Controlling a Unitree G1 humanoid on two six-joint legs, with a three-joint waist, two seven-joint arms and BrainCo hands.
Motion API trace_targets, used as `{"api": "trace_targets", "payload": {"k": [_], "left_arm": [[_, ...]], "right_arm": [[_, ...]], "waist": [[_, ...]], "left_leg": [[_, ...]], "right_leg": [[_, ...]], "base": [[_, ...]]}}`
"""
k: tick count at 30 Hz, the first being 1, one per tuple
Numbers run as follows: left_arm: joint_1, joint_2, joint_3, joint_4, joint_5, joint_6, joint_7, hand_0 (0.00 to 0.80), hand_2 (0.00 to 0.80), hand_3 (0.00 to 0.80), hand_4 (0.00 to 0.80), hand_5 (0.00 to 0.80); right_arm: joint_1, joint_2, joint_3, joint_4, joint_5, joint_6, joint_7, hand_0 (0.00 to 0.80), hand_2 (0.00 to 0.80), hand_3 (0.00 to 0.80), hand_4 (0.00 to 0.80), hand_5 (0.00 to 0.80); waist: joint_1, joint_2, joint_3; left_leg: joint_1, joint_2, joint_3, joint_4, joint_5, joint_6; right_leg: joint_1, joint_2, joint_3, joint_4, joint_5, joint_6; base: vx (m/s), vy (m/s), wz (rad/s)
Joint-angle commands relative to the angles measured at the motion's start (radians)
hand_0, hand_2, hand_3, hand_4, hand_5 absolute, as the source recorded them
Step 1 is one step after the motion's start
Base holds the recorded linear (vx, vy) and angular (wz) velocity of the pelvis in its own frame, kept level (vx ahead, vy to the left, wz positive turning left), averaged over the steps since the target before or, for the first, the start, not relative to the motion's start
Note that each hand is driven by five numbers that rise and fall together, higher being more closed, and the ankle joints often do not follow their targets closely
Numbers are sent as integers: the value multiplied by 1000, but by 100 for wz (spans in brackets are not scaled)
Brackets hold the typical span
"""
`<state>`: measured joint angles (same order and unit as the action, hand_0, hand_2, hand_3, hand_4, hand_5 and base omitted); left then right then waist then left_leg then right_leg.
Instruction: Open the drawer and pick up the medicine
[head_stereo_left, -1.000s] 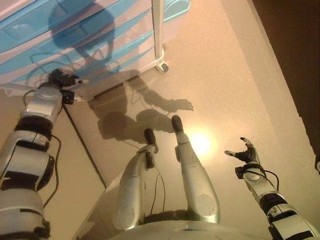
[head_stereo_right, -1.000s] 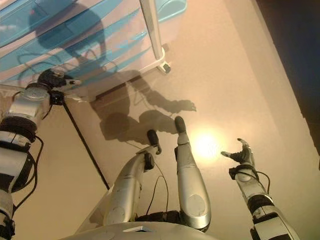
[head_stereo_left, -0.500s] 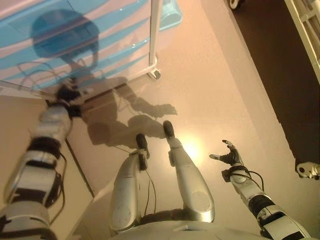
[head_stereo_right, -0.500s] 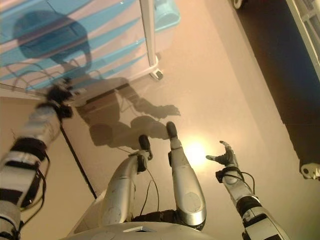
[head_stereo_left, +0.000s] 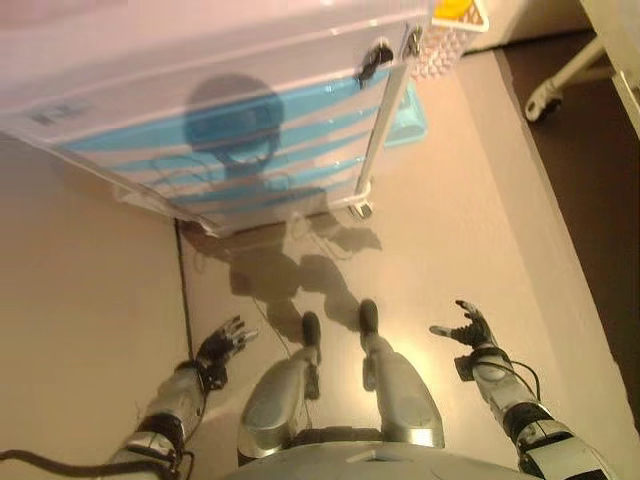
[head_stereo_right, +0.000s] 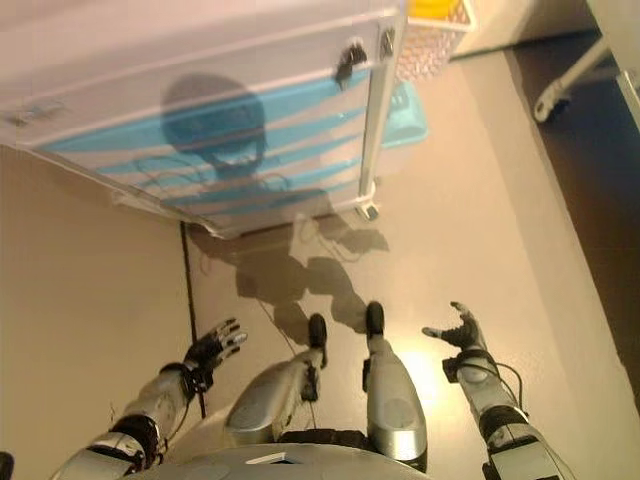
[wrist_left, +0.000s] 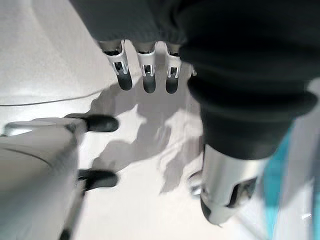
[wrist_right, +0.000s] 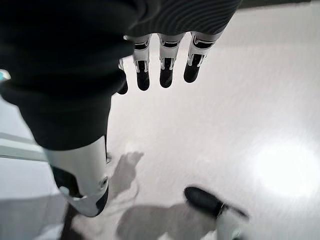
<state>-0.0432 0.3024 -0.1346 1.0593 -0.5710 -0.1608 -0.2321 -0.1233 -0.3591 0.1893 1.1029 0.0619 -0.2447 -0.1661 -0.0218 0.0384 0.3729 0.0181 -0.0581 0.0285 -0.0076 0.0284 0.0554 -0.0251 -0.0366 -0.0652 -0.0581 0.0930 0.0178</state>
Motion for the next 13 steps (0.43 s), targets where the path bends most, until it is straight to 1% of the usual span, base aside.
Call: {"api": "trace_targets", "payload": {"k": [1, 4, 6, 7, 9, 11, 13], "left_arm": [[6, 9, 22, 61, 72, -89, 34, 0, 0, 0, 0, 0], [28, -20, 28, 94, 105, -118, 40, 0, 0, 0, 0, 0], [41, -37, 24, 111, 131, -126, 25, 0, 0, 0, 0, 0], [45, -46, 20, 118, 138, -127, 37, 0, 0, 0, 0, 0], [45, -60, 8, 144, 182, -136, 10, 0, 0, 0, 0, 0], [43, -75, -6, 165, 195, -114, 1, 0, 0, 0, 0, 0], [39, -86, -23, 178, 234, -105, -38, 0, 0, 0, 0, 0]], "right_arm": [[51, 18, -30, 33, 116, -33, 122, 0, 0, 0, 0, 0], [66, 52, -38, 82, 190, 1, 231, 0, 0, 0, 0, 0], [75, 71, -35, 101, 202, 19, 286, 0, 0, 0, 0, 0], [79, 82, -26, 106, 194, 22, 305, 0, 0, 0, 0, 0], [81, 98, -7, 117, 174, 23, 323, 0, 0, 0, 0, 0], [79, 111, 12, 124, 143, 22, 337, 0, 0, 0, 0, 0], [80, 121, 28, 125, 135, 25, 339, 0, 0, 0, 0, 0]], "waist": [[35, -26, -95], [55, -32, -147], [65, -37, -175], [69, -40, -186], [74, -45, -205], [75, -47, -221], [74, -51, -235]], "left_leg": [[-52, -20, -60, 47, -49, -34], [-30, -23, -80, 36, -49, -40], [-19, -26, -90, 32, -51, -42], [-13, -28, -93, 30, -53, -43], [-4, -30, -98, 26, -56, -44], [5, -33, -100, 21, -60, -42], [13, -34, -100, 17, -64, -41]], "right_leg": [[-15, 36, -38, 151, -123, -4], [20, 38, -58, 129, -127, -7], [40, 39, -68, 111, -128, -8], [49, 39, -73, 103, -127, -7], [63, 39, -77, 90, -127, -6], [73, 40, -77, 82, -128, -4], [81, 41, -78, 78, -131, -4]], "base": [[24, -100, 30], [27, -78, 31], [22, -57, 28], [6, -42, 18], [7, -28, 18], [-5, -10, 15], [0, 0, 0]]}}
